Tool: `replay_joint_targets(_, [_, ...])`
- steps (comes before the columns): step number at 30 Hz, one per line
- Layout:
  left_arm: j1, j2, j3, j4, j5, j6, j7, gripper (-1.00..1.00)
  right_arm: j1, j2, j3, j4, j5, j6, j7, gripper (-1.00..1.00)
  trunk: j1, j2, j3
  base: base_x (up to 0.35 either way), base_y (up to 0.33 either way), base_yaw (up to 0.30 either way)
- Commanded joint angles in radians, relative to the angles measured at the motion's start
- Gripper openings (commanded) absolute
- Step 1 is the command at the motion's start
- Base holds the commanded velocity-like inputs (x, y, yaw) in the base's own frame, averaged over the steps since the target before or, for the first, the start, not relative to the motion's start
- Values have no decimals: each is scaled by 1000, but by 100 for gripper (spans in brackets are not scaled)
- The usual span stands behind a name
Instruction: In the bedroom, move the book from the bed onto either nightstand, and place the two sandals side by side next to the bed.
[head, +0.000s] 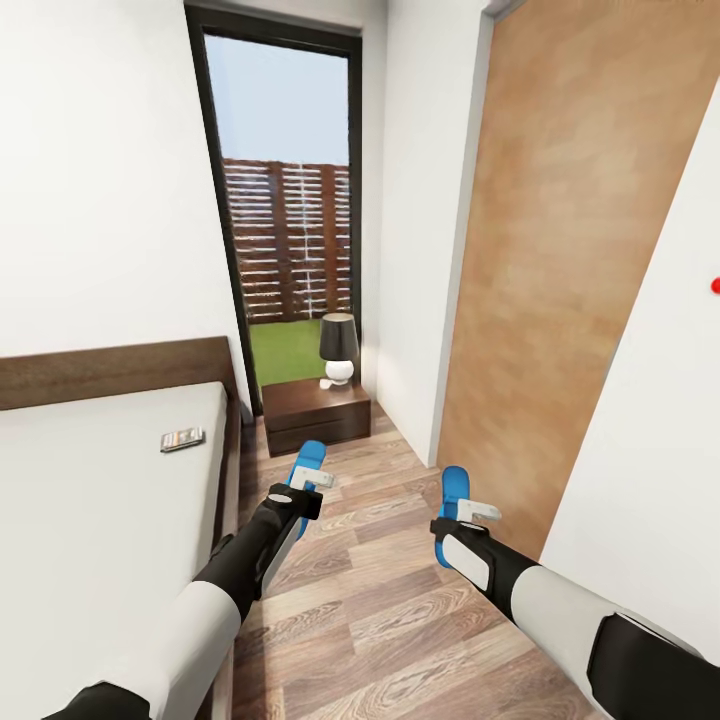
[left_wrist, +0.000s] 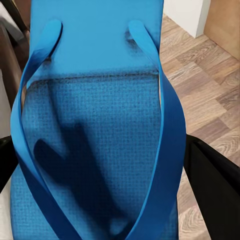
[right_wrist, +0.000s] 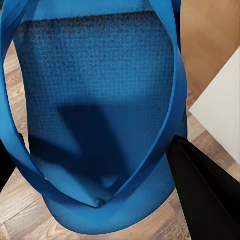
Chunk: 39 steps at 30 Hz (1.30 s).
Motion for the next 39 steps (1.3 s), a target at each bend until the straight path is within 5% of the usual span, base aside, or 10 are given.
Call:
replay_joint_targets(1, [-1,0,-3,-2,-4,6,3,-100,-1,-1,6,-3,-1,7,-9,-100,-3,6,1,0,0,0])
replay_joint_targets(28, [-1,0,-3,-1,-4,6,3,-100,-1,-3,45,-4,-3,5,-9,-100,-107,195,86,0,0,0])
replay_joint_targets(39, [-1,0,-3,-1,-5,6,3,-100,-1,-4,45,-4,-3,4,-9,-100,-107,195,86,0,0,0])
